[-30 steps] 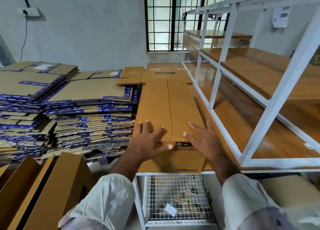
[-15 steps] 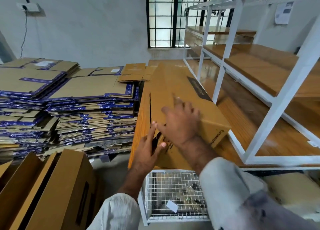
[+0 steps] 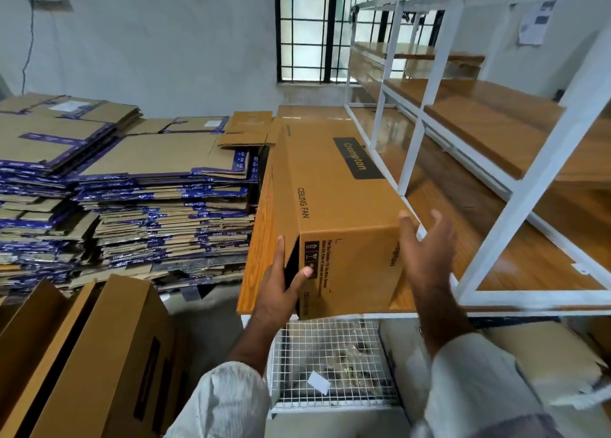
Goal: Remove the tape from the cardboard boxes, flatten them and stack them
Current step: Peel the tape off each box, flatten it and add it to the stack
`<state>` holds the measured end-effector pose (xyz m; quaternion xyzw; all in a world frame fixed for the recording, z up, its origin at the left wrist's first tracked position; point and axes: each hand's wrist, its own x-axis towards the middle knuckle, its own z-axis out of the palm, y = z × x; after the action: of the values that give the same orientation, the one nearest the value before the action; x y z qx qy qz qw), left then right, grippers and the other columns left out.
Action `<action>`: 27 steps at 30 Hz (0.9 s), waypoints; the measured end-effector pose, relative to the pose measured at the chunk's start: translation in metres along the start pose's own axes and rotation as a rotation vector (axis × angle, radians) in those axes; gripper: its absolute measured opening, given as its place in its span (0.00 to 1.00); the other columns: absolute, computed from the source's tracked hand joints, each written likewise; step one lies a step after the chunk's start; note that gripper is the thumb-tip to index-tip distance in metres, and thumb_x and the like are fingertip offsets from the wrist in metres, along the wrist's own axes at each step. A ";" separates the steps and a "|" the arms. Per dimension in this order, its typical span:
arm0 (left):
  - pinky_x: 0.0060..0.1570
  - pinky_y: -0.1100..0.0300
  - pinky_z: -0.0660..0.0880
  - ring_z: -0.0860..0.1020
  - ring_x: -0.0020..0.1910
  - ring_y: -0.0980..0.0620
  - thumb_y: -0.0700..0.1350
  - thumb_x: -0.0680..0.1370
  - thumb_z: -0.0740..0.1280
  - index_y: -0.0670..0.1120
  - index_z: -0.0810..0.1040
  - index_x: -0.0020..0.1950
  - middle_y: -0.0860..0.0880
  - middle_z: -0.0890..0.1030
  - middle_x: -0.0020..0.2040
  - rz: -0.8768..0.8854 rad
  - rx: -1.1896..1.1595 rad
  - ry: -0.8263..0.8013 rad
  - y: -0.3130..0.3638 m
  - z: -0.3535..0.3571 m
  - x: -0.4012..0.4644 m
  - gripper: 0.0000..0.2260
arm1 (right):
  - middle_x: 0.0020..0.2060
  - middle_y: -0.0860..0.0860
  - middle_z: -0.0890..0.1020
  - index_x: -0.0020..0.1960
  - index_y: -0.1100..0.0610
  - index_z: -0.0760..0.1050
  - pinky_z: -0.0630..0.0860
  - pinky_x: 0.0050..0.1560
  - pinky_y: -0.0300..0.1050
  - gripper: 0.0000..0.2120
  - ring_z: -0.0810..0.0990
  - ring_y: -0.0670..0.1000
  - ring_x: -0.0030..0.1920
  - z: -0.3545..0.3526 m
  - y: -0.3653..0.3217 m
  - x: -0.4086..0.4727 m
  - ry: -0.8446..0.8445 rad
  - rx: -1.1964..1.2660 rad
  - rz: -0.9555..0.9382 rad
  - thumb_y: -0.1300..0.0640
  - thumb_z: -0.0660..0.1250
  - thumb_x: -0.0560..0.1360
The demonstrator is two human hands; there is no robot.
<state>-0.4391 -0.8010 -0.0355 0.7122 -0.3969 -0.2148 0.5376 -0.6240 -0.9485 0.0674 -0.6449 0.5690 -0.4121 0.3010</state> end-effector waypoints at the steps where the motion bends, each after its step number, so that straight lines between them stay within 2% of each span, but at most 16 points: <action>1: 0.74 0.40 0.66 0.63 0.78 0.49 0.72 0.75 0.64 0.69 0.42 0.80 0.51 0.63 0.81 -0.004 -0.021 -0.005 0.000 0.001 0.000 0.42 | 0.69 0.55 0.75 0.71 0.50 0.69 0.74 0.66 0.62 0.34 0.76 0.57 0.67 -0.001 0.011 0.001 -0.101 0.056 0.079 0.27 0.59 0.76; 3: 0.74 0.41 0.67 0.63 0.78 0.51 0.67 0.77 0.67 0.70 0.44 0.80 0.54 0.61 0.81 -0.017 -0.116 -0.021 0.003 0.004 0.001 0.39 | 0.63 0.54 0.79 0.60 0.46 0.72 0.75 0.63 0.58 0.30 0.79 0.52 0.57 0.001 0.021 -0.004 -0.261 0.143 0.107 0.23 0.53 0.76; 4: 0.73 0.40 0.68 0.64 0.78 0.51 0.64 0.78 0.68 0.73 0.46 0.78 0.55 0.61 0.81 -0.034 -0.208 -0.029 0.005 0.006 0.001 0.37 | 0.65 0.52 0.79 0.61 0.46 0.71 0.74 0.65 0.58 0.32 0.79 0.51 0.58 0.002 0.022 -0.008 -0.300 0.170 0.074 0.22 0.53 0.75; 5: 0.72 0.40 0.69 0.66 0.77 0.51 0.61 0.80 0.68 0.75 0.48 0.77 0.57 0.63 0.80 -0.055 -0.301 -0.032 0.006 0.008 0.001 0.35 | 0.69 0.49 0.76 0.68 0.46 0.69 0.72 0.68 0.60 0.38 0.77 0.52 0.64 0.002 0.021 -0.011 -0.312 0.183 0.044 0.19 0.54 0.72; 6: 0.70 0.41 0.70 0.68 0.75 0.52 0.57 0.81 0.67 0.76 0.50 0.77 0.59 0.66 0.78 -0.078 -0.382 -0.034 0.008 0.011 -0.001 0.33 | 0.73 0.47 0.74 0.74 0.43 0.66 0.71 0.71 0.62 0.43 0.75 0.52 0.70 0.002 0.018 -0.010 -0.320 0.184 0.008 0.17 0.55 0.69; 7: 0.68 0.42 0.72 0.70 0.72 0.54 0.54 0.83 0.66 0.73 0.52 0.78 0.61 0.69 0.76 -0.097 -0.448 -0.034 0.009 0.013 -0.005 0.31 | 0.74 0.46 0.72 0.77 0.40 0.63 0.70 0.72 0.63 0.44 0.72 0.52 0.73 0.001 0.010 -0.010 -0.331 0.169 -0.035 0.17 0.56 0.69; 9: 0.66 0.40 0.72 0.72 0.69 0.53 0.53 0.82 0.66 0.69 0.56 0.79 0.60 0.71 0.74 -0.139 -0.581 -0.034 0.008 0.017 -0.012 0.30 | 0.76 0.46 0.70 0.79 0.40 0.62 0.68 0.73 0.61 0.37 0.69 0.51 0.75 -0.001 -0.008 -0.008 -0.327 0.100 -0.195 0.25 0.60 0.75; 11: 0.67 0.40 0.73 0.75 0.70 0.45 0.57 0.80 0.67 0.61 0.61 0.79 0.52 0.73 0.74 -0.268 -0.763 -0.054 0.003 0.022 -0.016 0.29 | 0.76 0.47 0.70 0.79 0.40 0.62 0.69 0.72 0.62 0.32 0.69 0.53 0.75 0.002 -0.028 -0.013 -0.279 -0.049 -0.434 0.32 0.61 0.78; 14: 0.67 0.41 0.75 0.80 0.64 0.37 0.61 0.78 0.66 0.46 0.75 0.70 0.40 0.81 0.63 -0.535 -0.934 -0.044 0.001 0.037 -0.030 0.26 | 0.68 0.50 0.77 0.75 0.43 0.71 0.70 0.68 0.61 0.26 0.73 0.55 0.69 0.022 -0.047 -0.040 -0.130 -0.265 -0.753 0.45 0.68 0.78; 16: 0.55 0.46 0.80 0.84 0.50 0.40 0.60 0.80 0.65 0.41 0.79 0.60 0.40 0.83 0.50 -0.639 -0.979 0.008 -0.001 0.050 -0.043 0.22 | 0.62 0.51 0.80 0.70 0.43 0.77 0.70 0.65 0.59 0.23 0.77 0.55 0.63 0.038 -0.049 -0.066 -0.050 -0.356 -0.856 0.50 0.73 0.75; 18: 0.42 0.54 0.79 0.80 0.38 0.45 0.55 0.80 0.62 0.43 0.78 0.51 0.43 0.81 0.40 -0.734 -1.039 0.074 -0.005 0.060 -0.051 0.16 | 0.59 0.51 0.81 0.65 0.43 0.79 0.72 0.61 0.58 0.24 0.79 0.55 0.58 0.056 -0.042 -0.087 -0.058 -0.463 -0.920 0.51 0.78 0.70; 19: 0.41 0.54 0.77 0.79 0.39 0.45 0.54 0.80 0.60 0.44 0.78 0.51 0.43 0.81 0.39 -0.767 -1.042 0.106 -0.008 0.062 -0.053 0.15 | 0.57 0.51 0.82 0.64 0.44 0.79 0.73 0.59 0.57 0.25 0.79 0.55 0.57 0.065 -0.036 -0.096 -0.096 -0.524 -0.934 0.51 0.80 0.69; 22: 0.51 0.49 0.75 0.80 0.50 0.40 0.56 0.83 0.56 0.42 0.80 0.59 0.41 0.86 0.47 -0.804 -0.898 0.149 -0.018 0.060 -0.051 0.21 | 0.57 0.53 0.81 0.67 0.45 0.77 0.75 0.57 0.58 0.31 0.79 0.56 0.55 0.084 -0.016 -0.111 -0.181 -0.615 -0.917 0.48 0.82 0.65; 25: 0.61 0.40 0.75 0.80 0.53 0.39 0.57 0.84 0.56 0.42 0.80 0.57 0.40 0.85 0.52 -0.823 -0.718 0.076 -0.013 0.052 -0.049 0.21 | 0.57 0.53 0.80 0.68 0.44 0.75 0.74 0.57 0.58 0.34 0.78 0.56 0.56 0.091 -0.018 -0.105 -0.198 -0.629 -0.879 0.47 0.83 0.65; 27: 0.65 0.37 0.73 0.80 0.53 0.38 0.58 0.84 0.58 0.43 0.80 0.54 0.40 0.84 0.50 -0.841 -0.655 0.056 -0.009 0.045 -0.048 0.20 | 0.58 0.53 0.80 0.67 0.44 0.75 0.73 0.56 0.57 0.33 0.77 0.56 0.56 0.092 -0.025 -0.101 -0.196 -0.656 -0.886 0.47 0.82 0.66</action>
<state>-0.4978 -0.7883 -0.0644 0.6100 0.0251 -0.5054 0.6098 -0.5333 -0.8520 0.0256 -0.9174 0.3116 -0.2386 -0.0660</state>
